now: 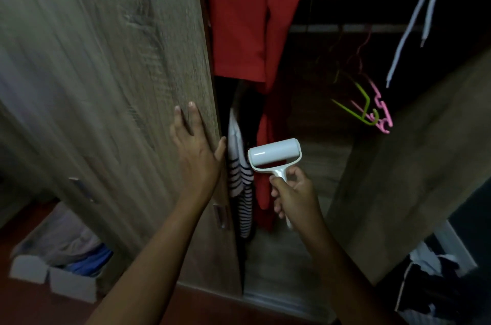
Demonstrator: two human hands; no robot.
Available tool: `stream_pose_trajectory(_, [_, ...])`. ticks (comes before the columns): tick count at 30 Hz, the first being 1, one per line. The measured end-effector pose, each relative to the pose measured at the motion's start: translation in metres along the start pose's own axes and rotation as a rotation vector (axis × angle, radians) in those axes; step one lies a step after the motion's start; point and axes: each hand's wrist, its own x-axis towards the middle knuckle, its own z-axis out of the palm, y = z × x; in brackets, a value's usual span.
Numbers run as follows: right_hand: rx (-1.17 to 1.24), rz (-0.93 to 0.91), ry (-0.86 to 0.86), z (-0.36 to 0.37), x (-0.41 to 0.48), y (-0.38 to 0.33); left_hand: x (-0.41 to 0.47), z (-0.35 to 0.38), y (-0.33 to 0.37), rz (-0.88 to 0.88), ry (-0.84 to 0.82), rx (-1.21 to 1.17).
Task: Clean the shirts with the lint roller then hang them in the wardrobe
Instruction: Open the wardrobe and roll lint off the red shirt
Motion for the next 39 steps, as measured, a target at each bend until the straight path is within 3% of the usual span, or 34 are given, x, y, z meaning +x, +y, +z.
stream_pose_trajectory(16, [-0.032,0.02,-0.003,0.096,-0.009,-0.007,0.039,-0.033,-0.089,0.003,-0.028,0.017])
stream_pose_trajectory(28, [0.013,-0.004,0.027,0.084,-0.014,-0.016,0.034,-0.037,-0.078,-0.02,-0.019,0.021])
stream_pose_trajectory(32, [0.041,-0.003,0.085,0.059,-0.017,-0.012,0.019,-0.034,-0.039,0.032,0.092,-0.16])
stream_pose_trajectory(35, [0.017,0.005,0.18,0.033,-0.011,-0.007,-0.007,-0.016,-0.001,0.086,0.005,-0.363])
stream_pose_trajectory(39, [0.039,0.014,0.212,-0.008,-0.001,-0.006,-0.044,0.035,0.031,0.053,-0.211,-0.368])
